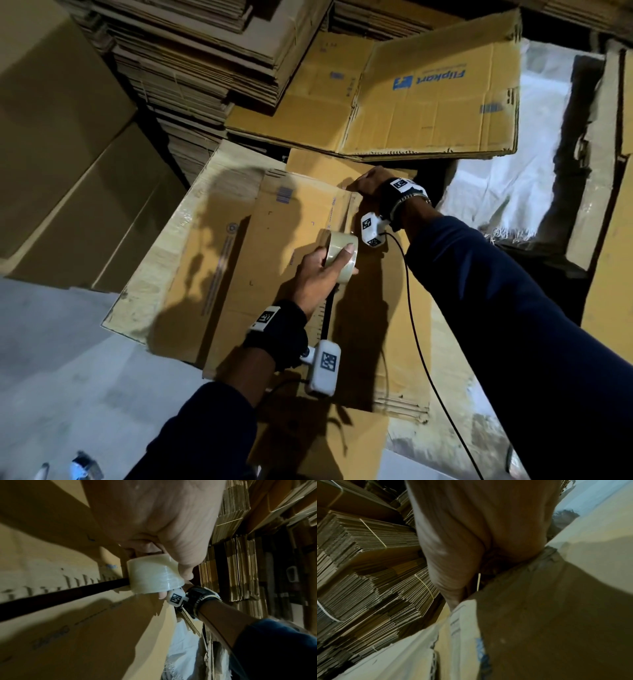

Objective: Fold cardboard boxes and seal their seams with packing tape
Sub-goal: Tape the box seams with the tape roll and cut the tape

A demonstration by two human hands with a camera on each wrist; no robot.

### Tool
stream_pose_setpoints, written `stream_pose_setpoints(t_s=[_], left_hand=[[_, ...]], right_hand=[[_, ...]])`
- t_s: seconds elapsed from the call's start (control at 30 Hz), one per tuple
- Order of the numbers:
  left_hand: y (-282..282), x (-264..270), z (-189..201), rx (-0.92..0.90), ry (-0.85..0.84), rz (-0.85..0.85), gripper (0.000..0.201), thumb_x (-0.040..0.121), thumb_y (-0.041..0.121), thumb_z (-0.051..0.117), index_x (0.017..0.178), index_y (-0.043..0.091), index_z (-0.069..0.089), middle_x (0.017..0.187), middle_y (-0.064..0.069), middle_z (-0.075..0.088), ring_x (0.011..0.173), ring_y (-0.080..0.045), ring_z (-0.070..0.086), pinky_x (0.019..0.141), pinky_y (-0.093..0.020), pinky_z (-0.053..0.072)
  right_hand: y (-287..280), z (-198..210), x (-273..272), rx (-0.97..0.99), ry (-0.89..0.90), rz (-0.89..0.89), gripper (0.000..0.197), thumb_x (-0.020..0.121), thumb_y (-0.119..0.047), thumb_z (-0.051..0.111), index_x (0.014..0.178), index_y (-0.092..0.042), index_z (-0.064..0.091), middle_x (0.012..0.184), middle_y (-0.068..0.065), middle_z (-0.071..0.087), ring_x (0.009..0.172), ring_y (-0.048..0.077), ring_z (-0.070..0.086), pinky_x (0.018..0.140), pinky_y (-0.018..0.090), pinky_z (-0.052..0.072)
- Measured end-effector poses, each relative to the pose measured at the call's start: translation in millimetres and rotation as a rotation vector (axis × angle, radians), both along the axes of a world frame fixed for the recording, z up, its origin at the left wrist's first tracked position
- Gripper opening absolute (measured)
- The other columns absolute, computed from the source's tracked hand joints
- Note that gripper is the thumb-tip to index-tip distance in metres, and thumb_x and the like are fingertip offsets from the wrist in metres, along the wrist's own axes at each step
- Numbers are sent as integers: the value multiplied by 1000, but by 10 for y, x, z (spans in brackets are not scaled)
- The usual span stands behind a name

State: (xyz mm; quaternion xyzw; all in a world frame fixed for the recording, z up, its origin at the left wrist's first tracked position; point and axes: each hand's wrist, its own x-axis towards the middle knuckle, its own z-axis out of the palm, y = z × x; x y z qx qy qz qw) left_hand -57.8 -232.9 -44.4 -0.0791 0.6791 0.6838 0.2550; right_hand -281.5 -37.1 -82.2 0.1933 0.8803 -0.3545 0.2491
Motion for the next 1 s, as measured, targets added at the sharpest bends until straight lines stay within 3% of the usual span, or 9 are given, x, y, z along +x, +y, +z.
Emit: stream_pose_setpoints(t_s=[0.1, 0.17, 0.33, 0.43, 0.53, 0.6, 0.67, 0.73, 1.0], left_hand=[[-16, 37, -47, 37, -6, 19, 44, 102, 50, 60, 124, 13, 69, 97, -9, 80, 88, -12, 75, 77, -23, 54], [-20, 35, -70, 43, 6, 55, 43, 102, 48, 62, 123, 11, 69, 97, -11, 80, 86, -14, 74, 74, -22, 54], [15, 25, -74, 16, -1, 73, 49, 99, 58, 61, 126, 18, 69, 96, -5, 81, 98, -16, 75, 91, -30, 55], [5, 10, -101, 1, -17, 71, 69, 90, 78, 55, 130, 23, 66, 107, 0, 80, 111, -19, 70, 103, -44, 50], [-2, -16, -125, 37, -66, 102, 101, 73, 93, 60, 152, 30, 50, 149, 4, 60, 137, -16, 54, 119, -47, 39], [30, 11, -187, 40, -70, 97, 107, 71, 93, 64, 156, 32, 45, 158, 10, 50, 143, -11, 47, 123, -42, 34], [42, 62, -203, 28, -73, 71, 101, 73, 90, 65, 154, 33, 48, 155, 9, 53, 141, -11, 50, 122, -44, 36], [34, 204, -127, 25, -31, 69, 83, 85, 80, 64, 149, 28, 54, 148, 7, 60, 136, -10, 56, 120, -41, 41], [-50, 594, 0, -13, 37, 118, 58, 89, 63, 68, 112, 10, 72, 104, -13, 77, 101, -35, 73, 95, -58, 56]], right_hand=[[-29, 68, -23, 121, -98, 91, 61, 85, -50, 81, 125, -6, 69, 123, 12, 70, 109, 32, 67, 90, 37, 54], [-8, 94, 12, 260, -100, 124, 62, 77, -64, 79, 115, -15, 73, 109, 10, 73, 95, 32, 70, 90, 45, 58], [-36, 112, 176, 307, 62, 122, 26, 91, -30, 67, 98, -6, 72, 90, 11, 72, 80, 27, 69, 58, 28, 47], [-97, 155, 227, 177, 235, 79, 18, 94, -18, 66, 104, -11, 79, 99, 8, 75, 96, 26, 70, 76, 31, 54], [-105, 188, 408, 104, 390, 237, 32, 102, -48, 52, 100, -28, 76, 102, 7, 78, 98, 30, 71, 89, 42, 57], [-80, 125, 579, 237, 317, 523, 51, 107, -61, 29, 128, -32, 65, 131, 13, 67, 121, 33, 62, 104, 49, 46], [-51, 15, 730, 473, 277, 765, 60, 109, -55, 21, 160, -25, 29, 162, 13, 36, 139, 37, 42, 108, 61, 33], [-59, -65, 826, 577, 342, 775, 68, 108, -56, 17, 165, -20, 11, 163, 9, 31, 139, 35, 39, 105, 61, 34], [-112, -12, 832, 690, 380, 802, 75, 105, -60, 9, 165, -15, 12, 161, 6, 39, 150, 30, 31, 115, 62, 26]])
